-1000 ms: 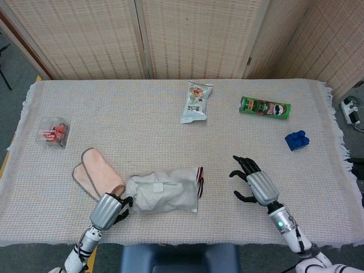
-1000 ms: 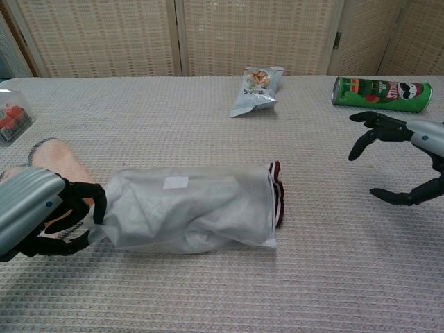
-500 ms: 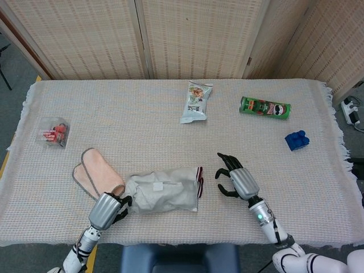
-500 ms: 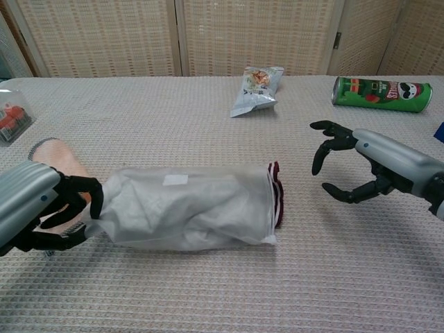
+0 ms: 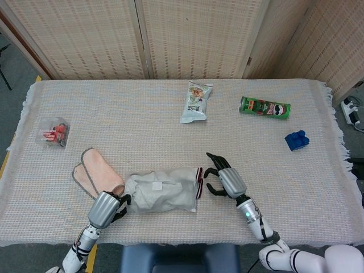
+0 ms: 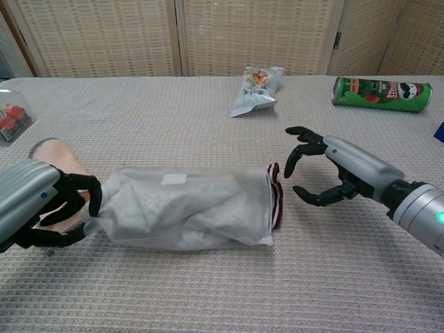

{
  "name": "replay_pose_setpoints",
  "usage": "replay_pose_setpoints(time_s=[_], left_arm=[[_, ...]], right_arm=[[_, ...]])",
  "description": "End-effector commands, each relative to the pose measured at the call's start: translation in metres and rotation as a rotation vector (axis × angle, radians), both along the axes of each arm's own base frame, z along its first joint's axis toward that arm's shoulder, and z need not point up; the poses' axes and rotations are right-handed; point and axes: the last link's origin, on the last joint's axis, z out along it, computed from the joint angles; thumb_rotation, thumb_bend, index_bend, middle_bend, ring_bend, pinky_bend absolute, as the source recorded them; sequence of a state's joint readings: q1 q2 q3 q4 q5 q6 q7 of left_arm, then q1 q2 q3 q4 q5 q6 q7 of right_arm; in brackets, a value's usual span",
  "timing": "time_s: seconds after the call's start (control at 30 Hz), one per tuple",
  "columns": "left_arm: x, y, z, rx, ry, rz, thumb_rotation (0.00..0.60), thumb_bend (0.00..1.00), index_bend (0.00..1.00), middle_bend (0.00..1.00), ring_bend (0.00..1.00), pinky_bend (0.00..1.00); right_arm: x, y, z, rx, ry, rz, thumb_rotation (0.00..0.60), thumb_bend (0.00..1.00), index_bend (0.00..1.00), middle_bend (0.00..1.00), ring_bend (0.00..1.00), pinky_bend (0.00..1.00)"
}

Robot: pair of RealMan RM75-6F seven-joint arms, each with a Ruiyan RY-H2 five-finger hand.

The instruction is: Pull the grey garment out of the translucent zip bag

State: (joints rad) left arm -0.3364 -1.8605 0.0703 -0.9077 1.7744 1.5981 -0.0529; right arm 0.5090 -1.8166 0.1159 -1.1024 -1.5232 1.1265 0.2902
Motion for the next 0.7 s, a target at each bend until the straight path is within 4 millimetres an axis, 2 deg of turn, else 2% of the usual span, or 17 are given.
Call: replay_pose_setpoints(time_s=[0.03, 0.5, 0.7], left_arm=[[0.000, 0.000, 0.000, 0.000, 0.000, 0.002, 0.600, 0.51, 0.71, 1.00, 1.00, 1.00], [-0.001, 0.004, -0.001, -0.003, -0.006, 0.016, 0.600, 0.51, 0.71, 1.00, 1.00, 1.00], [-0.002, 0.005, 0.000, 0.002, -0.009, 0.021, 0.600, 0.51, 0.71, 1.00, 1.00, 1.00]], right_arm=[[0.003, -0.004, -0.007, -0.004, -0.013, -0.003, 0.600, 0.38, 0.45, 0.00, 0.00, 0.00], [0.014, -0.011, -0.035, 0.027, -0.050, -0.013, 0.600, 0.38, 0.46, 0.00, 0.00, 0.00], [0.017, -0.010, -0.045, 0.052, -0.066, -0.027, 0.600, 0.39, 0.50, 0.00, 0.00, 0.00]])
